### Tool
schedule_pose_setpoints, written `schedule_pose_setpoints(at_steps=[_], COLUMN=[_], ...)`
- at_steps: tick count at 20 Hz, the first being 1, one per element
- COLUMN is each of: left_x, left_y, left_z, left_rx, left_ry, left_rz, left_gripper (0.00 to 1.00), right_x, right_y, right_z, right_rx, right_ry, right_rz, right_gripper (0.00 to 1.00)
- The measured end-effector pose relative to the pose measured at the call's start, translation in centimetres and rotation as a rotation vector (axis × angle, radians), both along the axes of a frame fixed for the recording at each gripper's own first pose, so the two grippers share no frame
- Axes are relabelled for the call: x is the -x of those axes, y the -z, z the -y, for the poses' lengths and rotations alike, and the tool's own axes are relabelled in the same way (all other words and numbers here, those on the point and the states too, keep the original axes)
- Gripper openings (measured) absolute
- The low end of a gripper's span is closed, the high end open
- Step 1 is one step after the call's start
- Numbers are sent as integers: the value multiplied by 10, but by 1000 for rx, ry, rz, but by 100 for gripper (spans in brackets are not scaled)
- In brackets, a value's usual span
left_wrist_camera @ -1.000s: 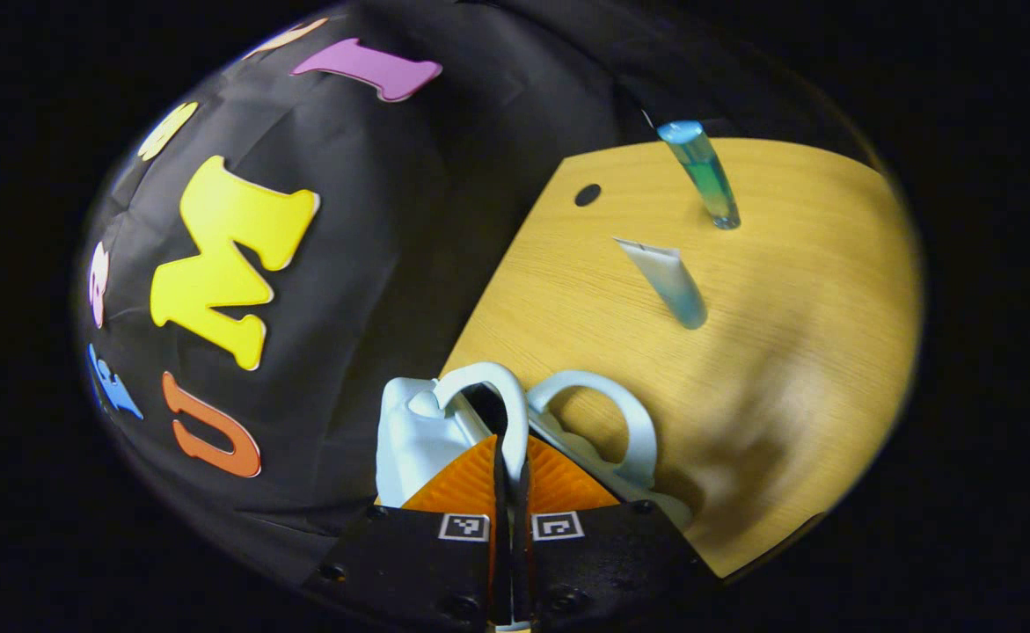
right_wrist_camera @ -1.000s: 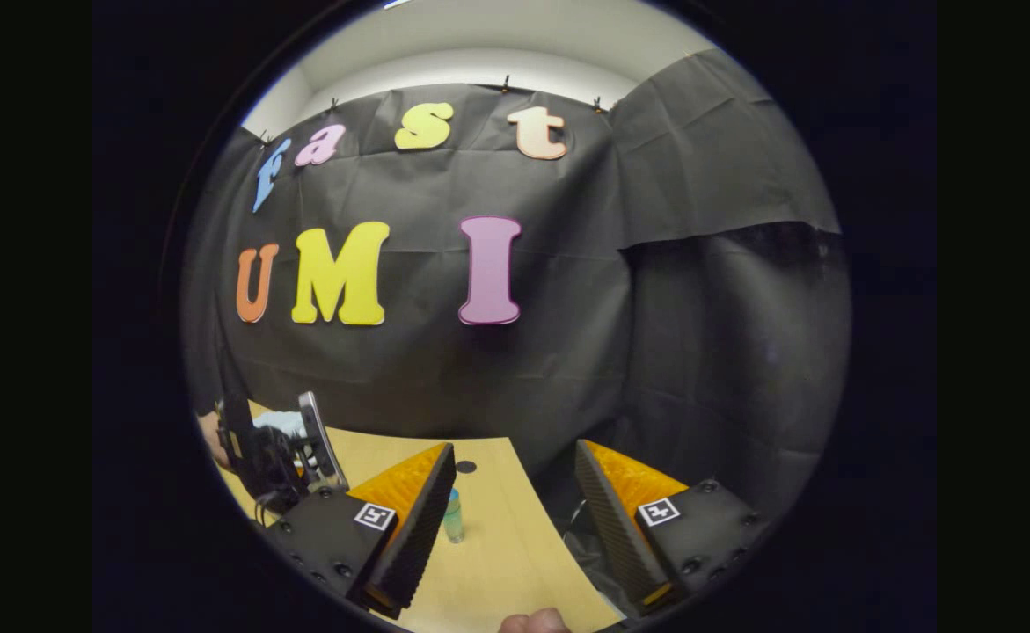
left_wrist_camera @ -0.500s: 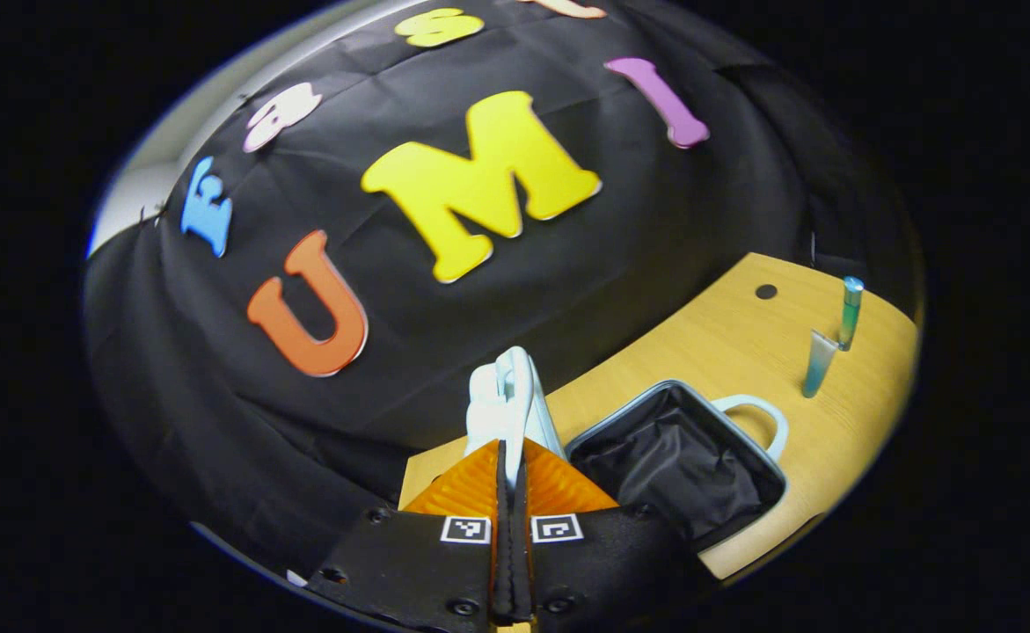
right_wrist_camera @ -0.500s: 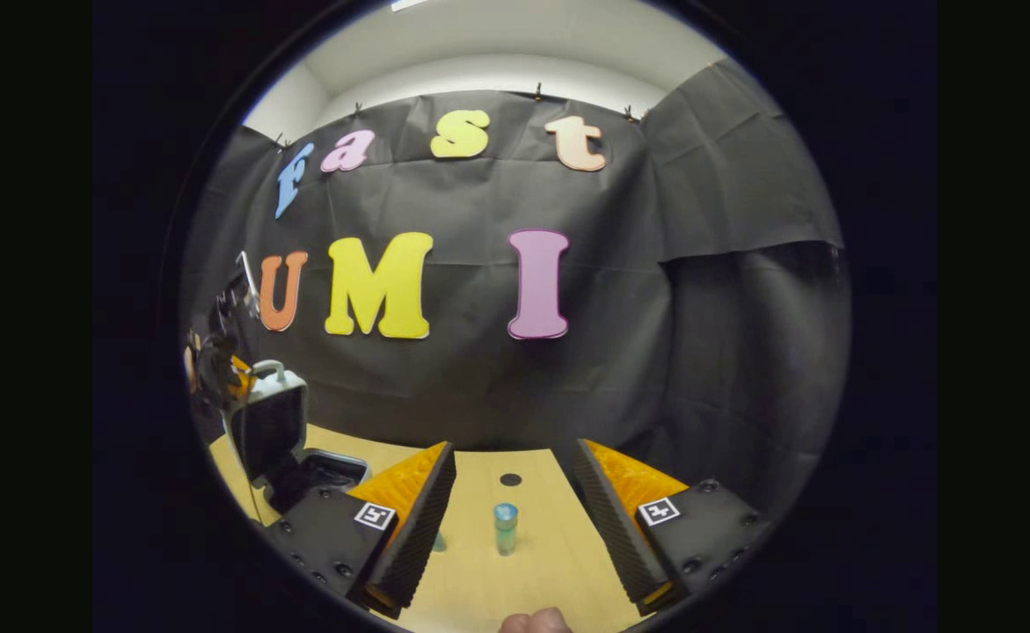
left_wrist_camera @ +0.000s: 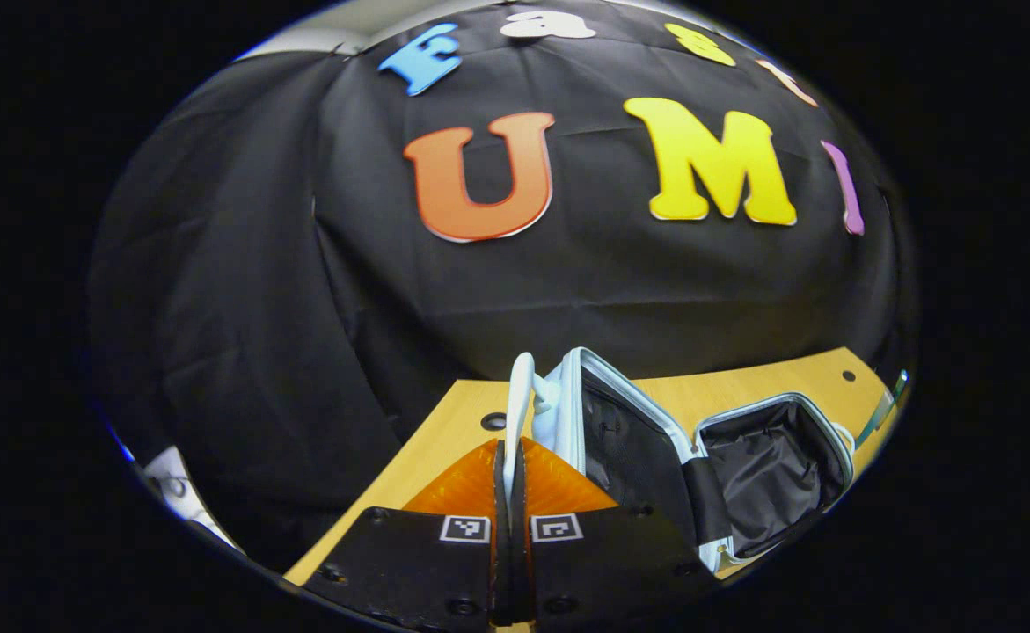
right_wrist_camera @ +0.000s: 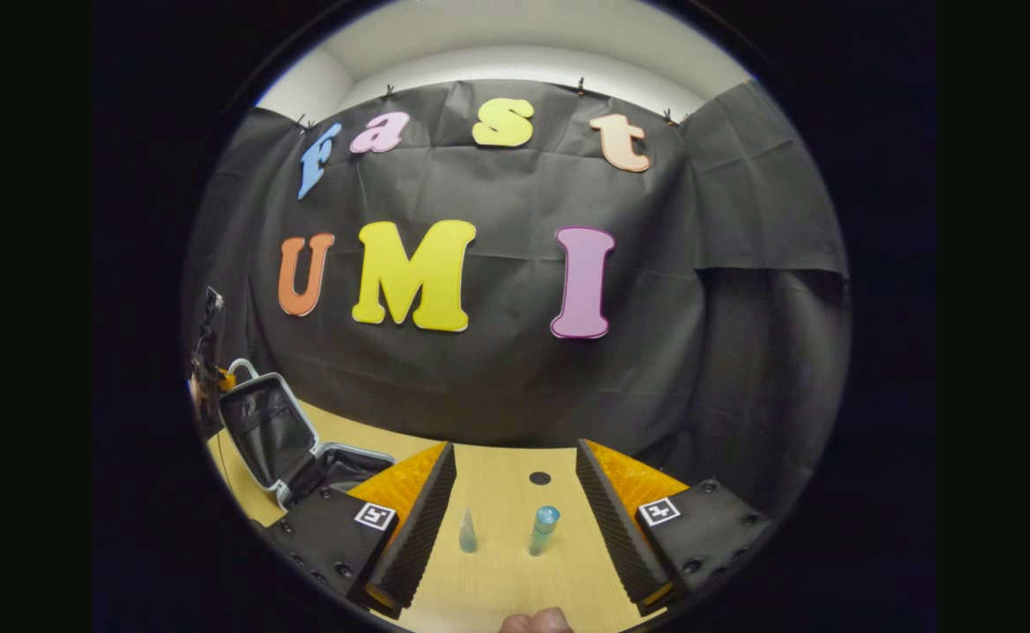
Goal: First open the suitcase, pack the skin care products into it, and then close the suitcase.
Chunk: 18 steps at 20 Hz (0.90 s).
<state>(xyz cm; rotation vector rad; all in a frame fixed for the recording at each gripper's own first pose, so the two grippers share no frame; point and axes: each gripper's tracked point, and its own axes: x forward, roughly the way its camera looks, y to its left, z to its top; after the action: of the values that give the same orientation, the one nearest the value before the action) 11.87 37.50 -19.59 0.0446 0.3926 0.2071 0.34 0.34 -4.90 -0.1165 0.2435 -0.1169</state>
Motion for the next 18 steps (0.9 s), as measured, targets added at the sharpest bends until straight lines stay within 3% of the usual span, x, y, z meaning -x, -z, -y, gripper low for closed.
schedule_pose_setpoints(at_steps=[6,9,13,15,16,17,18], left_x=[4,19,23,20,22,25,27], left_y=[92,134,161,153,149,139,120], left_z=[-40,-49,-56,-58,-58,-58,-58], left_rx=[266,311,290,283,263,232,182], left_ry=[-122,-153,-142,-138,-140,-135,-133], left_rz=[-76,-150,-191,-173,-170,-153,-118], left_gripper=[7,11,19,32,55,47,78], right_x=[1,-1,-1,-1,0,0,0], right_y=[9,11,13,15,17,18,19], right_z=[-11,-17,-22,-23,-23,-22,-22], right_rx=[44,53,58,54,48,43,36], right_ry=[12,13,3,4,4,7,10], right_rz=[-49,-57,-63,-72,-78,-83,-85], right_gripper=[80,80,80,80,80,80,80])
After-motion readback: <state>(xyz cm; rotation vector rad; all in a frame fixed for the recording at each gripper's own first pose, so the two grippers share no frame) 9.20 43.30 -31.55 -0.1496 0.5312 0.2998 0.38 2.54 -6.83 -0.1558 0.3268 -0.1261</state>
